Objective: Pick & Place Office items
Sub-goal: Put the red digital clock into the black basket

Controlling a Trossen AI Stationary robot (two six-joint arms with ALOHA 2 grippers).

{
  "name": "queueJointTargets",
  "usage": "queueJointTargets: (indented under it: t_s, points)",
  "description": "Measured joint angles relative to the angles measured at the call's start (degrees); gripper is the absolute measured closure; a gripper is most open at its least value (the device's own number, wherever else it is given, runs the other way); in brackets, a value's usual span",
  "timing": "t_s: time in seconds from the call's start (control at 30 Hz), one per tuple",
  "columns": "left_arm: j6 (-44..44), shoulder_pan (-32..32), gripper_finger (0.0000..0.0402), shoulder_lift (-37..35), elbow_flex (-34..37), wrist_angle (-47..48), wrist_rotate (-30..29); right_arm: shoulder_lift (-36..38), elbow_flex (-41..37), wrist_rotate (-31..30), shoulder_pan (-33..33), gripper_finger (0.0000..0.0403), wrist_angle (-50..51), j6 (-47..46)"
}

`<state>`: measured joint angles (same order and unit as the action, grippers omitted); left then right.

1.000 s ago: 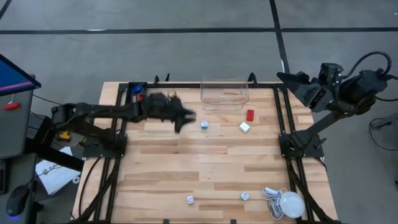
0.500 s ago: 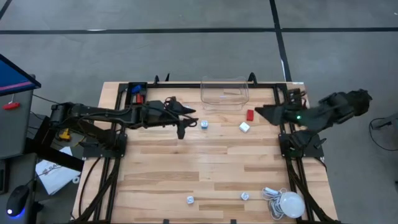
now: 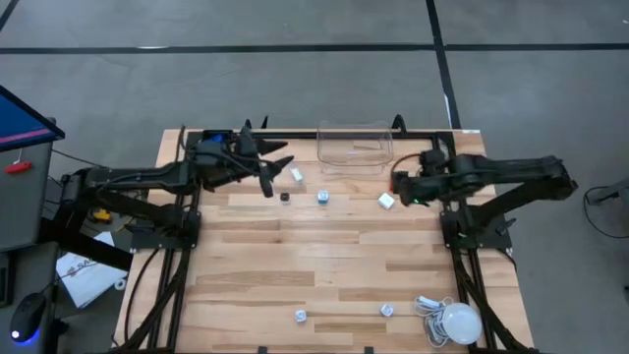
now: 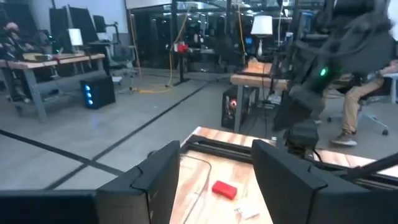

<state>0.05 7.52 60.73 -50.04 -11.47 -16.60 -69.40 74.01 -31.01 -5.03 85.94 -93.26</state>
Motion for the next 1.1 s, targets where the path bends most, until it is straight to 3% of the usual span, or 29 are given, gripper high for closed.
queueJointTargets:
  t_s: [0.17,0.43,0.7,1.1]
  points:
    - [0.13,0.12,0.0206,-1.96,0.0,0.16,0.03,0.39,-8.58,3.74,8.93,0.0023,-12.34,10.75]
    - [0.13,-1.86,0.0205,-2.53,0.0,-0.1,0.06,0.15,-22.96,11.99,20.15,0.0023,-22.82,20.02]
    - [0.13,-3.9,0.021,-2.53,0.02,-0.08,0.11,-2.0,-33.28,12.6,22.3,0.0023,-38.61,20.22]
    - [0.13,-3.92,0.0213,-2.51,-1.35,-0.07,0.11,-14.89,-34.63,10.17,26.15,0.0023,-47.84,24.11]
